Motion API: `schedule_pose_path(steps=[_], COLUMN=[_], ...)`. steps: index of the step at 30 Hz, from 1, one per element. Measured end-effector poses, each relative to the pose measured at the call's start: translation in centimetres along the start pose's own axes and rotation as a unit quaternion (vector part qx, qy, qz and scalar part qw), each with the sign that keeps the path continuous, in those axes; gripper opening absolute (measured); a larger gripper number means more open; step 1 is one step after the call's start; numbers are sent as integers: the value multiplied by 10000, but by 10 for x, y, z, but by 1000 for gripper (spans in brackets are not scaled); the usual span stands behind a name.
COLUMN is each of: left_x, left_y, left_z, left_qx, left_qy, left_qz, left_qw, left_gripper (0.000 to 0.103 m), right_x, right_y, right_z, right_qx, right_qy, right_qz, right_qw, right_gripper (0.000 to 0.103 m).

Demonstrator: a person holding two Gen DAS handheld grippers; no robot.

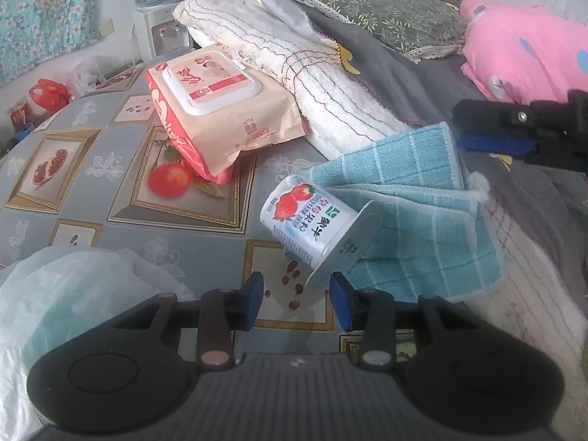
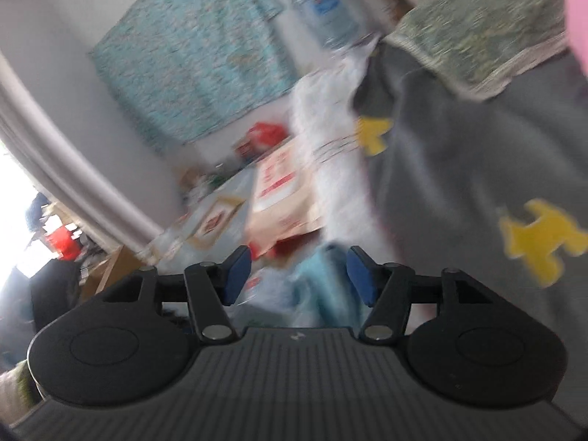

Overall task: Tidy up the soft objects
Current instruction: 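Move both grippers back toward the blue checked towel on the bed, then grasp the blue checked towel with the right gripper and lift it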

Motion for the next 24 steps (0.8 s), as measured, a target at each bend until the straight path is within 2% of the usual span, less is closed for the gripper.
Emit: schedule_pose_path(steps=[3, 5, 8, 11, 15, 18, 19, 24], left_x=[-2, -6, -14, -24, -31, -35, -36, -38], left_y=[1, 3, 3, 2, -3, -13, -20, -60], left_z=[0, 6, 26, 55, 96, 123, 131, 153], left_qx=[-19, 9, 68, 239, 629, 903, 993, 1248], left_qy=[5, -6, 30, 97, 196, 236, 202, -96], left_qz=[78, 192, 412, 618, 836, 1053, 1159, 1666], left_qw=[10000, 9998, 9991, 9978, 9943, 9901, 9881, 9780], left_gripper=[41, 41, 41, 46, 50, 52, 53, 53], right_x=[12, 16, 17, 8, 2, -2, -4, -25], right_y=[-2, -5, -9, -13, -18, -20, -20, -15], right_z=[-12, -24, -36, -43, -41, -39, -37, -19], right_qx=[-60, -164, -259, -236, -191, -151, -120, 153], right_qy=[-270, -289, -328, -488, -674, -757, -712, -700], right_qz=[45, 36, 151, 553, 945, 1110, 1115, 1317], right_qw=[9996, 9994, 9990, 9970, 9931, 9908, 9911, 9887], right_gripper=[64, 64, 64, 61, 42, 12, 9, 7])
Point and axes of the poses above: each gripper's, at about its wrist camera, not at the fingertips, and z roughly against the way its jaws point, x to its right, y to its top, the point moved 8 cm from there along -z, roughly the way its jaws point
